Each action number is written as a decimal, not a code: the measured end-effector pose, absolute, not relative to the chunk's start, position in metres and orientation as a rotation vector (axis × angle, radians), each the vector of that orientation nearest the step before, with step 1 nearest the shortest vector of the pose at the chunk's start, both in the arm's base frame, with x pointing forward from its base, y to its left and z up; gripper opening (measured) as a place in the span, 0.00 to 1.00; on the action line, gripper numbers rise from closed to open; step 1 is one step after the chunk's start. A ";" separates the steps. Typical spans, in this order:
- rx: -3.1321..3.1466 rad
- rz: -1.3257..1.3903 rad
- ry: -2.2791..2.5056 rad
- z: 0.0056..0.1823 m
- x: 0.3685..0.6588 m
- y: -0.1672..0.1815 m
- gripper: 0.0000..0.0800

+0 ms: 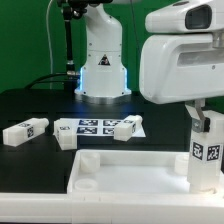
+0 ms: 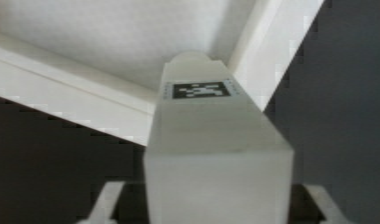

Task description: Assemble desk

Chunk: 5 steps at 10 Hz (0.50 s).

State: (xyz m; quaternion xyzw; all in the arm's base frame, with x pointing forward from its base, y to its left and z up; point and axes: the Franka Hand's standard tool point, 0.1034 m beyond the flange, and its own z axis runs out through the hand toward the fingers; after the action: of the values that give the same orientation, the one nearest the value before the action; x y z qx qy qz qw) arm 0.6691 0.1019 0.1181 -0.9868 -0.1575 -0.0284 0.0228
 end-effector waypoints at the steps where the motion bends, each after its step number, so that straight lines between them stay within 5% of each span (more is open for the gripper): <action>1: -3.057 -0.086 -0.447 0.118 0.669 0.101 0.36; 5: -3.053 -0.080 0.239 0.116 0.670 0.095 0.36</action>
Offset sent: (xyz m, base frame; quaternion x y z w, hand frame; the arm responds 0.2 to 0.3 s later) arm -0.0065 -0.0017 -0.0101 0.0105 0.0023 0.2747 0.9615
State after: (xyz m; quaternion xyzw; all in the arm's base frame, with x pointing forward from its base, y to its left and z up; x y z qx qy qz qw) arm 0.6702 0.0945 0.1163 -0.9958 0.0781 -0.0260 0.0393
